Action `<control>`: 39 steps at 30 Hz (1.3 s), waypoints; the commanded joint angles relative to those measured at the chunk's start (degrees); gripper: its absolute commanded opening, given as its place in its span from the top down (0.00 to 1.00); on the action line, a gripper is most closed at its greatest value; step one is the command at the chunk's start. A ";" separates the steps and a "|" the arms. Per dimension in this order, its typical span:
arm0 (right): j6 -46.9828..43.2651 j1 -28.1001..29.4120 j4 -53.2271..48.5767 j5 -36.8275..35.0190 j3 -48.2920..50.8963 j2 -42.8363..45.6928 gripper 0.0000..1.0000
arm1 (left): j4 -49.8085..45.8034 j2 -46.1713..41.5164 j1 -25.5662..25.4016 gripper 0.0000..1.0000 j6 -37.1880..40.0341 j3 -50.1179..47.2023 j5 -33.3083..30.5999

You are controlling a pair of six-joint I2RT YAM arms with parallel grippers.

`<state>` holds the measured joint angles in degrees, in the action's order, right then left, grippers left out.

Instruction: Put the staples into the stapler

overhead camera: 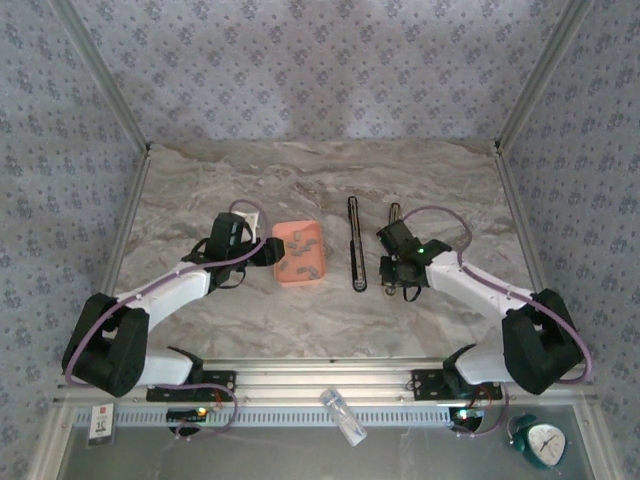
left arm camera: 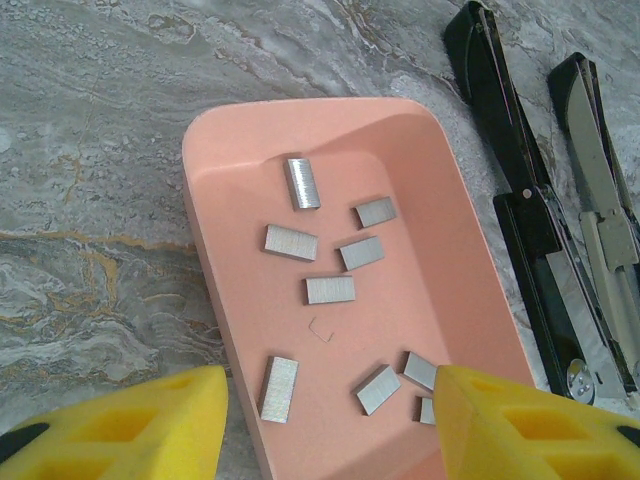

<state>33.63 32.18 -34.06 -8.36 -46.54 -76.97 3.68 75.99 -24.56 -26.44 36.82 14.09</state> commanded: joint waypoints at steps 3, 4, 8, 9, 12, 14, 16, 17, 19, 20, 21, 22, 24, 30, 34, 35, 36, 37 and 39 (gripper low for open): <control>0.25 0.35 -0.65 0.24 0.48 -1.05 0.84 | 0.62 0.65 -0.49 0.43 0.10 1.46 -0.51; 0.24 0.34 -0.64 0.49 0.55 -1.20 0.84 | 0.68 0.70 -0.49 0.43 0.08 1.42 -0.48; 0.30 0.37 -0.61 0.79 0.65 -1.88 0.84 | 0.71 1.00 -0.49 0.43 0.07 1.76 -0.43; 0.31 0.38 -0.63 0.76 0.58 -1.95 0.84 | 0.67 1.07 -0.48 0.43 0.07 1.77 -0.38; 0.38 0.39 -0.65 0.78 0.57 -2.00 0.85 | 0.80 1.36 -0.49 0.43 -0.02 1.97 -0.29; 0.30 0.37 -0.65 0.95 0.52 -2.07 0.84 | 0.80 1.62 -0.44 0.43 0.02 2.11 -0.20; 0.34 0.39 -0.65 0.98 0.54 -2.26 0.84 | 0.80 1.76 -0.47 0.43 -0.06 2.27 -0.18; 0.32 0.34 -0.60 1.04 0.59 -2.35 0.84 | 0.86 1.79 -0.45 0.43 -0.02 2.38 -0.16; 0.38 0.36 -0.96 0.97 0.51 -2.70 0.84 | 0.88 1.95 -0.50 0.43 -0.02 2.47 -0.12; 0.30 0.35 -1.16 0.92 0.50 -2.83 0.84 | 0.89 1.93 -0.60 0.43 -0.02 2.51 -0.12; 0.31 0.38 -1.18 0.89 0.45 -2.85 0.84 | 0.89 1.97 -0.57 0.43 -0.02 2.56 -0.11; 0.33 0.37 -1.26 0.89 0.56 -3.01 0.84 | 0.95 1.99 -0.56 0.43 -0.02 2.52 -0.16; 0.34 0.34 -1.17 0.89 0.50 -3.13 0.84 | 0.97 2.06 -0.53 0.43 -0.02 2.50 -0.11; 0.40 0.35 -0.74 0.88 0.32 -3.52 0.81 | 0.81 1.85 -0.67 0.43 0.07 2.30 -0.14; 0.40 0.41 -1.33 0.51 -0.23 -3.31 0.75 | 0.60 1.54 -0.67 0.43 0.16 2.13 -0.20; 0.31 0.42 -1.75 0.43 -0.74 -3.21 0.74 | 0.54 1.40 -0.67 0.43 0.24 2.12 -0.20; 0.17 0.55 -2.24 0.27 -1.14 -2.92 0.73 | 0.47 1.29 -0.66 0.43 0.24 2.19 -0.29; 0.02 0.59 -2.91 0.07 -1.86 -2.44 0.72 | 0.45 1.06 -0.67 0.43 0.24 2.16 -0.38; -0.42 0.70 -4.79 -0.68 -3.94 -1.24 0.70 | 0.28 0.67 -0.67 0.43 0.24 2.19 -0.48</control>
<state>33.61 32.40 -35.44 -7.79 -47.13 -79.92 3.70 77.43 -24.88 -26.44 37.82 14.06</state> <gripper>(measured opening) 0.292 0.568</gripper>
